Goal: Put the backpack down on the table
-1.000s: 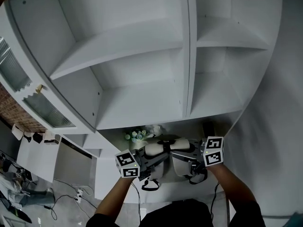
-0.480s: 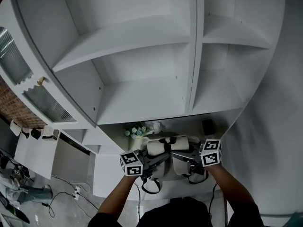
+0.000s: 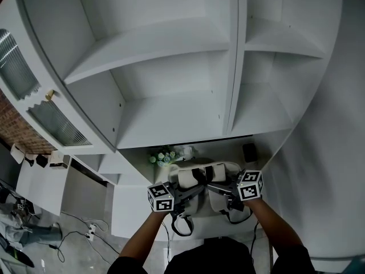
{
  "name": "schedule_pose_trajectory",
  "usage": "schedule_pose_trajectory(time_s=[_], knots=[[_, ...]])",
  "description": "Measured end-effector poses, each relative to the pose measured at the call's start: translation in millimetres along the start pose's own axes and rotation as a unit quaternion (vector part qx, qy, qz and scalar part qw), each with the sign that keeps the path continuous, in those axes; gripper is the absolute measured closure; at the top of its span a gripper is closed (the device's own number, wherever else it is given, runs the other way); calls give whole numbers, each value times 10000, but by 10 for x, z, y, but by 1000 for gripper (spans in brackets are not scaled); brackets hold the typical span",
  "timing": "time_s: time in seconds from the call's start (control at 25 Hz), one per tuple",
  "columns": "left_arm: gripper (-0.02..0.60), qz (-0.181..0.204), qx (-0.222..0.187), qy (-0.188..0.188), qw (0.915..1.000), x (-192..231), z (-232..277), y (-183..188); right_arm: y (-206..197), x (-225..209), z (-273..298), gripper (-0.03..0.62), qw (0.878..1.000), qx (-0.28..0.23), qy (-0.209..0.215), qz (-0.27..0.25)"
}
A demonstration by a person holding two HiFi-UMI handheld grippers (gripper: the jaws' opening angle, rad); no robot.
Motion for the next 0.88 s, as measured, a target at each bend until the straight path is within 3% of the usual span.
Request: schedule_pose_trajectory(time_s=[0.28, 0.4, 0.6, 0.88], knots=[[529, -116, -83, 15, 9999, 32, 5, -11, 1, -28, -8, 542, 9998, -80, -91, -146], [526, -131, -119, 96, 9998, 66, -2, -14, 7, -64, -37, 510, 9998, -86, -152, -98], [494, -495, -230, 272, 9981, 146, -69, -45, -18, -130, -142, 473, 9988, -170, -459, 25], [449, -571, -325, 602, 9960, 213, -227, -84, -28, -200, -263, 448, 9970, -136, -759, -18]])
Point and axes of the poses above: the fingertips, and each gripper's own axes: z forward along the fingers, x to its left, y out of its top, the point moved 9 cm from there along -z, backward along the fingers, and after that the axes turned 1 degree about -y, right-handed, at the moved point
